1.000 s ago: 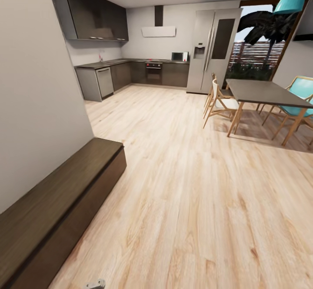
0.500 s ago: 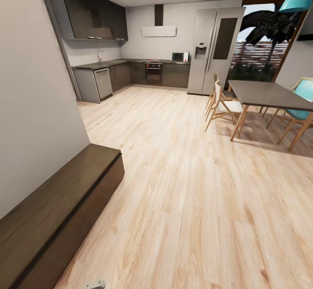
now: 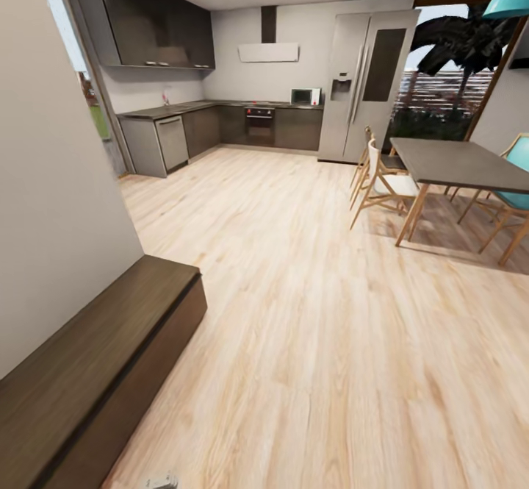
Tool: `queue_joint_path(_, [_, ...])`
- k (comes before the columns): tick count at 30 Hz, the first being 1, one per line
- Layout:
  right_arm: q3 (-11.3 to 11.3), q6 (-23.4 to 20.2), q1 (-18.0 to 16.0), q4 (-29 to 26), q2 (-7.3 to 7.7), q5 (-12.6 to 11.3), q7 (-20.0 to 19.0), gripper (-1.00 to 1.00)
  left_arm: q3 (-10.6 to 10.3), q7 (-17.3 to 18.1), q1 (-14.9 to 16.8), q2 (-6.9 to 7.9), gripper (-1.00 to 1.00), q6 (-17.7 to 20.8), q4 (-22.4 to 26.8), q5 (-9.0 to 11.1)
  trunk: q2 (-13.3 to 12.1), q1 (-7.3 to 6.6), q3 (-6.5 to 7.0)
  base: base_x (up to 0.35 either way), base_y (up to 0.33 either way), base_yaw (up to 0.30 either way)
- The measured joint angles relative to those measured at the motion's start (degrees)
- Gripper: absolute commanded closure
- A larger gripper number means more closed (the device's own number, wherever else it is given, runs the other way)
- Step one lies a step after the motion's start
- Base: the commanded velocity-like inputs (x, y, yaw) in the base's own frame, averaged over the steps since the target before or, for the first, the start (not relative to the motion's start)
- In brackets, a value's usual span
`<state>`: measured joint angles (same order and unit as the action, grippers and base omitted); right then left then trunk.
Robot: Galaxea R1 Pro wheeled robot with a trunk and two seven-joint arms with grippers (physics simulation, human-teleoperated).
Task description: Place each of the two pumpkins and all three candles from the living room inside a cabinet in the living room (use any cabinet), then make sure every cabinet is closed, and position the cauldron so it is next to a table in the living room.
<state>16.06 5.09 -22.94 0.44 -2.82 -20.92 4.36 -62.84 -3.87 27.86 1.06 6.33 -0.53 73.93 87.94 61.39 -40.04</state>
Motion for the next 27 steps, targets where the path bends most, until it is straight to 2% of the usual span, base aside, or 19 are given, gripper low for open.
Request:
queue_joint_path(11, [0.02,0.20,0.00,0.02,0.17,0.11,-0.01,-1.00,0.00,0.00,0.00,-0.07,-1.00,0.03,0.00,-0.01,0.00,0.00,0.00,0.331,-0.007,0.000])
queue_joint_path(27, [0.02,0.10,0.00,0.02,0.08,-0.02,0.12,-1.00,0.00,0.00,-0.09,-0.09,-1.00,0.06,0.00,-0.01,0.00,0.00,0.00,0.331,-0.091,0.000])
